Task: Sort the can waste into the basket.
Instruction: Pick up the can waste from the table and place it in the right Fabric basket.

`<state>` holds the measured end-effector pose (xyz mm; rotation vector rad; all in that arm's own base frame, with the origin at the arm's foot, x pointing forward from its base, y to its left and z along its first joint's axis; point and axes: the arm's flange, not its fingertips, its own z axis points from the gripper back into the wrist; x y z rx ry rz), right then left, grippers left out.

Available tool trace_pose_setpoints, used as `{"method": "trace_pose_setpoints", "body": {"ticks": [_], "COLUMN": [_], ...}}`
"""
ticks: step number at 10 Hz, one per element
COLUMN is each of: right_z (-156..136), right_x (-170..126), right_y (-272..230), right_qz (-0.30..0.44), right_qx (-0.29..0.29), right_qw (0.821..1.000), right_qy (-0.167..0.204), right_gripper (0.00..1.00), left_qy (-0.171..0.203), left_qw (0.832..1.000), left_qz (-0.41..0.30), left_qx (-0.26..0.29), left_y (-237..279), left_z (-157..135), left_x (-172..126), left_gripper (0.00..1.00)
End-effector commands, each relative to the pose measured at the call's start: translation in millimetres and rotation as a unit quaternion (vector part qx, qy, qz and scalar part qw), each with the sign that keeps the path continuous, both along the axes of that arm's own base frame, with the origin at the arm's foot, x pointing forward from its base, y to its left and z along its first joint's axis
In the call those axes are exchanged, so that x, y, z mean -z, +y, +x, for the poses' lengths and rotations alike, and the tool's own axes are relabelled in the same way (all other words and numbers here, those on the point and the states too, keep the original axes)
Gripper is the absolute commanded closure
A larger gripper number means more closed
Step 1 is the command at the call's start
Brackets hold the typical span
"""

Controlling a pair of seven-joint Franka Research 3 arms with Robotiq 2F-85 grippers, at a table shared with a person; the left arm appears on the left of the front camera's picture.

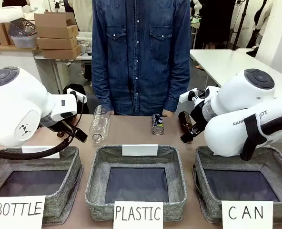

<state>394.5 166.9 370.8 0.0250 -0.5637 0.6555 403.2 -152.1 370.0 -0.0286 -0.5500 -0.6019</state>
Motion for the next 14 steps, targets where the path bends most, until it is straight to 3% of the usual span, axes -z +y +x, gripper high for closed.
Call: {"method": "trace_pose_setpoints", "body": {"ticks": [1,13,14], "right_z": [0.0,0.0,-9.9], "right_x": [0.0,0.0,-16.5], "right_y": [0.0,0.1,-12.0], "right_qz": [0.000,0.000,0.028], "right_qx": [0.000,0.000,0.009], "right_qw": [1.000,1.000,1.000], "right_qy": [0.000,0.000,0.004], "right_gripper": [0.00,0.00,0.00], "left_qy": [0.000,0.000,0.000], "left_qw": [1.000,1.000,1.000], "left_qz": [0.000,0.000,-0.002], "left_qx": [0.000,0.000,0.019], "left_y": [0.0,-0.1,6.7], "left_z": [0.0,-0.1,-12.8], "left_x": [-0.1,0.0,-18.3], "left_gripper": [0.00,0.00,0.00]}}
